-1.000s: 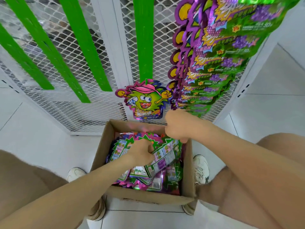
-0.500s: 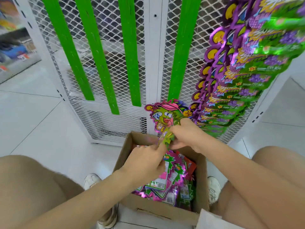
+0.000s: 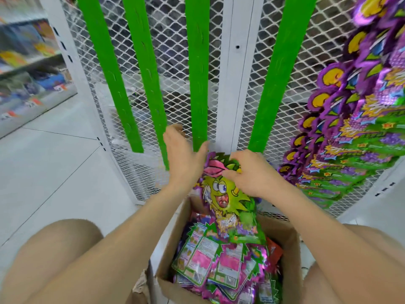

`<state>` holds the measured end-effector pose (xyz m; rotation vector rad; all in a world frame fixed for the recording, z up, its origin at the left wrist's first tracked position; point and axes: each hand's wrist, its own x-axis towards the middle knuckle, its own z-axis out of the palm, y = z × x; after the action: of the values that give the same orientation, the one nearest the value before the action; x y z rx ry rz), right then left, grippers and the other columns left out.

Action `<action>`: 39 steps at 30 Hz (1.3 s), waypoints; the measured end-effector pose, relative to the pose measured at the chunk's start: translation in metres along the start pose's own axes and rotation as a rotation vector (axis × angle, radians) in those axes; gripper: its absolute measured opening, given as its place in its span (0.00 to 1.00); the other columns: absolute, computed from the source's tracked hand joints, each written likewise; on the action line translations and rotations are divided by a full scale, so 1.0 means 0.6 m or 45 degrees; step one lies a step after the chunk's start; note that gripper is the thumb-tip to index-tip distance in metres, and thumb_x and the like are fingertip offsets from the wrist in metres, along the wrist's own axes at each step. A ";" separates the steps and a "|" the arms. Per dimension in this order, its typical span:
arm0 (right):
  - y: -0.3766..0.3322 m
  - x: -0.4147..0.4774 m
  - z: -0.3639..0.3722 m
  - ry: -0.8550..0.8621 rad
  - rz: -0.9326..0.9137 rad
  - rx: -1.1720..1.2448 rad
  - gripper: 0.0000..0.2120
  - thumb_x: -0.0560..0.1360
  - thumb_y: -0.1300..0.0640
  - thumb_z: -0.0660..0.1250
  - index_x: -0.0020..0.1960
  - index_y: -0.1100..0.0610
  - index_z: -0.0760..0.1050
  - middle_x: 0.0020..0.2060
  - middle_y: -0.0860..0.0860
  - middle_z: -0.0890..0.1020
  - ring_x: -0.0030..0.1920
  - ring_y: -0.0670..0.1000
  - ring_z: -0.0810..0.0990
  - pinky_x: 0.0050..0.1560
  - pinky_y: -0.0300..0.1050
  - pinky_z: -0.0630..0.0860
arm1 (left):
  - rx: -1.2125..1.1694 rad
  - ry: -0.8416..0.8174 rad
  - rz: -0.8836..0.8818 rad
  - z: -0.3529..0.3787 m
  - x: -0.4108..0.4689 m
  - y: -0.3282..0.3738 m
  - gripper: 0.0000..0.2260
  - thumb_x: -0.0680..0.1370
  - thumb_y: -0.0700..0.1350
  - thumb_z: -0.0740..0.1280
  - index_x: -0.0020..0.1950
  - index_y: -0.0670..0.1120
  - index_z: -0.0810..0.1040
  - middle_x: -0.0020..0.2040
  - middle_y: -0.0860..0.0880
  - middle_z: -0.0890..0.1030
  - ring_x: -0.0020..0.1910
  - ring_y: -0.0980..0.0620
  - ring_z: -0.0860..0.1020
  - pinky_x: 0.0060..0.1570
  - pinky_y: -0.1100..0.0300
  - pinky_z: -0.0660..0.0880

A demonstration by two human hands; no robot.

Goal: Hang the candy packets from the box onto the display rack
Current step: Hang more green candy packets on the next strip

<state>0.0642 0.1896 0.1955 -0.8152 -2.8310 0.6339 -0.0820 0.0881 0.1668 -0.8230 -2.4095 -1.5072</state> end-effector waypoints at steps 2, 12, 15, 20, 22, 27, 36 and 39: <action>0.002 0.006 -0.004 0.009 -0.048 0.028 0.10 0.80 0.50 0.71 0.59 0.52 0.81 0.47 0.52 0.85 0.50 0.58 0.81 0.51 0.49 0.79 | -0.011 0.052 0.008 0.026 0.007 0.003 0.30 0.72 0.48 0.82 0.66 0.40 0.71 0.59 0.47 0.73 0.61 0.43 0.74 0.62 0.48 0.73; 0.000 -0.009 -0.048 -0.188 -0.114 -0.007 0.23 0.80 0.59 0.68 0.73 0.47 0.73 0.60 0.53 0.82 0.53 0.56 0.83 0.53 0.50 0.81 | -0.047 -0.400 -0.103 -0.018 0.023 -0.031 0.10 0.76 0.53 0.79 0.43 0.50 0.83 0.33 0.54 0.83 0.32 0.56 0.81 0.34 0.59 0.76; -0.022 -0.019 -0.042 -0.298 -0.186 -0.004 0.12 0.77 0.58 0.69 0.59 0.52 0.82 0.49 0.52 0.86 0.50 0.49 0.85 0.47 0.48 0.80 | -0.303 -0.672 -0.300 -0.059 0.019 -0.040 0.06 0.78 0.47 0.78 0.49 0.44 0.87 0.42 0.45 0.89 0.44 0.44 0.89 0.48 0.44 0.86; -0.037 -0.041 -0.019 -0.324 -0.314 -0.056 0.17 0.78 0.46 0.70 0.35 0.55 0.73 0.25 0.51 0.74 0.26 0.42 0.73 0.30 0.46 0.69 | -0.239 -0.965 -0.376 -0.103 -0.007 -0.015 0.11 0.82 0.47 0.73 0.45 0.42 0.85 0.41 0.46 0.89 0.45 0.47 0.89 0.45 0.58 0.86; -0.033 -0.043 -0.010 -0.256 -0.349 -0.042 0.20 0.79 0.41 0.69 0.37 0.54 0.73 0.26 0.51 0.74 0.27 0.45 0.70 0.32 0.48 0.70 | -0.167 -0.957 -0.368 -0.108 -0.013 -0.011 0.19 0.82 0.53 0.72 0.40 0.39 0.81 0.34 0.48 0.85 0.38 0.50 0.87 0.38 0.57 0.85; -0.017 -0.035 0.013 -0.032 -0.346 0.085 0.19 0.82 0.41 0.66 0.38 0.53 0.73 0.29 0.48 0.73 0.33 0.48 0.69 0.40 0.53 0.72 | 0.161 -0.893 -0.287 -0.106 -0.014 0.006 0.27 0.81 0.65 0.68 0.33 0.47 0.69 0.27 0.50 0.65 0.26 0.51 0.64 0.31 0.54 0.58; -0.027 -0.028 0.050 -0.014 -0.142 0.269 0.19 0.84 0.46 0.64 0.39 0.56 0.73 0.27 0.50 0.73 0.28 0.48 0.71 0.32 0.48 0.61 | 0.072 -1.103 -0.264 -0.126 -0.010 0.022 0.25 0.83 0.64 0.64 0.38 0.46 0.67 0.30 0.49 0.59 0.31 0.49 0.60 0.34 0.54 0.55; -0.028 -0.031 0.052 -0.010 -0.131 0.243 0.19 0.86 0.49 0.61 0.38 0.56 0.70 0.29 0.52 0.73 0.31 0.51 0.71 0.35 0.50 0.63 | 0.147 -1.122 -0.183 -0.130 -0.008 0.009 0.22 0.84 0.58 0.67 0.38 0.46 0.68 0.32 0.47 0.61 0.30 0.50 0.60 0.30 0.56 0.55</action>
<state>0.0643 0.1555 0.1742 -0.6319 -2.7433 0.8755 -0.0852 0.0199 0.2056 -1.5653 -3.1634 -1.1618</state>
